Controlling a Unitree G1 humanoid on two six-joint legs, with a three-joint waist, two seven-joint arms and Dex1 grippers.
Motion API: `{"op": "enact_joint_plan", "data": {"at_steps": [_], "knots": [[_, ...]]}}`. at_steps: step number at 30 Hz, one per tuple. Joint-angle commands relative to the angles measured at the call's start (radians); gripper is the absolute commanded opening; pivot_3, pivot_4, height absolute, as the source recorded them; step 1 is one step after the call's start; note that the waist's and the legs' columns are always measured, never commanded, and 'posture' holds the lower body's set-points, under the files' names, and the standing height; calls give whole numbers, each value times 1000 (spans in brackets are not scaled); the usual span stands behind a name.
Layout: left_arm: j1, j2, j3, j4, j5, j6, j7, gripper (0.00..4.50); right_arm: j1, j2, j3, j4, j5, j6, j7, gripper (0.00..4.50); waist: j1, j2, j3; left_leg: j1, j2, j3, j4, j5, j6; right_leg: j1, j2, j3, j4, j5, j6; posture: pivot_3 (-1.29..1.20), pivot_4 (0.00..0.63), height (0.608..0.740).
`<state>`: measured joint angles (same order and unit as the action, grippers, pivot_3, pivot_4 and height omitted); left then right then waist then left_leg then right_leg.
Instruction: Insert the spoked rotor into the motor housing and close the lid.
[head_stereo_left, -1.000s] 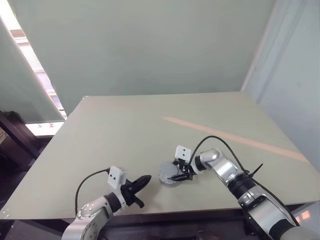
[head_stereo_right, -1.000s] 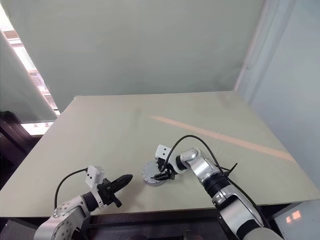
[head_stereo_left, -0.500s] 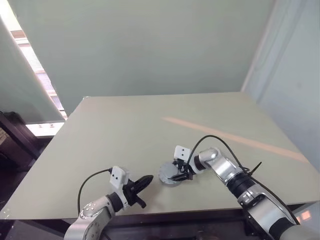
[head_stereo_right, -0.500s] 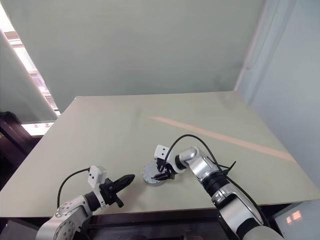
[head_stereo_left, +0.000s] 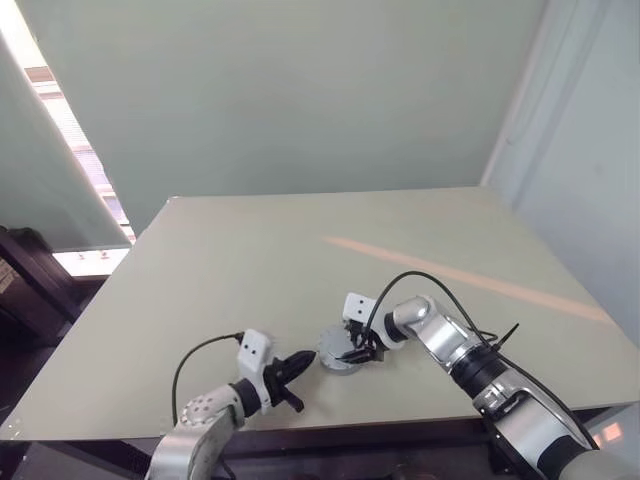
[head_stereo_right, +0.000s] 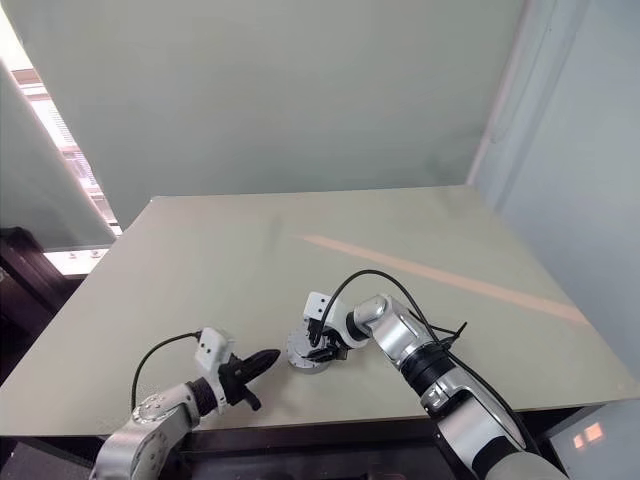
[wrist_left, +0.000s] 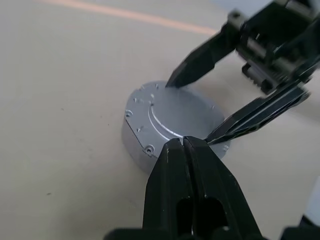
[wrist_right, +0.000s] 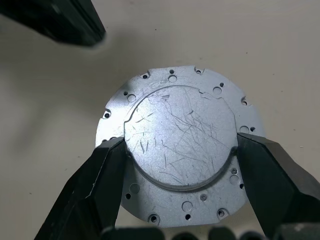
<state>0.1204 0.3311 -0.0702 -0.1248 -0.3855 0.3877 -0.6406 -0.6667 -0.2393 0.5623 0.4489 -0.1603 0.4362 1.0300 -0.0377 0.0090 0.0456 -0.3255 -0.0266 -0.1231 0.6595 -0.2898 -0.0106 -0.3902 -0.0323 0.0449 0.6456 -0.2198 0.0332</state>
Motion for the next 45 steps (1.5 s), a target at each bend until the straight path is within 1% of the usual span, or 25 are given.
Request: {"op": "enact_joint_plan", "data": {"at_steps": [1,7,12,17,19,21,25,29,33,34,37,40,43,45], "knots": [[-50,-19,-22,37,36,-2,21,0,12,-25,25,5,-31,24,10,3199,0,0,0,0,0,0,0,0,0,0,0,0,0,0,0,0,0,740],[-98,-17,-73,143,118,-35,18,0,18,-25,10,-10,-23,50,-5,3199,2,0,0,0,0,0,-1,0,0,0,0,0,-1,0,0,0,0,740],[-125,-40,-91,176,133,-43,22,0,21,-29,11,-29,-22,81,-7,3199,3,0,0,0,-1,-1,0,0,0,0,-1,-1,-1,0,0,0,0,740],[-137,-46,-104,189,152,-45,19,0,22,-30,7,-35,-23,73,-22,3199,5,1,0,0,-1,-1,-1,0,0,0,-1,-1,-1,0,1,0,0,740],[-139,-47,-108,193,158,-46,16,0,16,-31,11,-32,-30,81,-30,3930,7,1,0,0,-1,-1,0,0,0,0,-1,-1,-1,0,1,0,0,740],[-141,-48,-112,199,164,-48,14,0,16,-23,-5,-30,-18,84,-45,4475,7,1,-1,0,-1,-1,0,0,0,0,-1,-1,-1,0,1,0,0,740],[-145,-51,-118,208,170,-51,14,0,12,-10,-39,-36,17,119,-44,4475,7,1,-1,1,0,-1,0,0,0,0,-1,-1,-1,0,1,0,0,740],[-148,-53,-124,211,174,-49,11,0,3,12,-107,-53,93,200,-30,4475,8,1,-1,0,0,-1,0,0,0,0,-1,-1,-1,0,1,0,0,740],[-155,-56,-128,216,179,-47,6,0,-24,43,-247,-75,209,327,-44,4475,15,1,0,0,-1,-2,0,0,0,0,-1,-2,-1,0,1,0,0,740],[-155,-56,-128,216,180,-47,5,0,-28,46,-264,-78,224,346,-48,4475,17,1,0,0,-1,-2,0,0,0,0,-1,-2,-1,0,1,0,0,740],[-162,-57,-131,225,183,-47,1,0,-61,66,-402,-54,301,433,-119,4475,15,2,0,-2,-1,-2,-1,0,0,0,-1,-2,-2,0,1,0,0,740],[-166,-60,-132,232,188,-47,-4,0,-70,64,-466,-41,348,472,-149,4475,16,3,0,-5,-2,-2,-2,0,0,-2,-1,-1,-3,0,1,0,0,740],[-171,-63,-134,239,190,-48,-10,0,-35,18,-425,-69,338,446,-123,4475,17,3,0,-4,-2,-2,-4,0,0,-2,-1,-2,-4,-1,1,0,0,740],[-172,-63,-134,241,191,-48,-13,0,-26,10,-413,-76,343,449,-128,4475,15,3,0,-5,-2,-2,-4,0,0,-2,-1,-2,-4,-1,2,0,0,740]]}}
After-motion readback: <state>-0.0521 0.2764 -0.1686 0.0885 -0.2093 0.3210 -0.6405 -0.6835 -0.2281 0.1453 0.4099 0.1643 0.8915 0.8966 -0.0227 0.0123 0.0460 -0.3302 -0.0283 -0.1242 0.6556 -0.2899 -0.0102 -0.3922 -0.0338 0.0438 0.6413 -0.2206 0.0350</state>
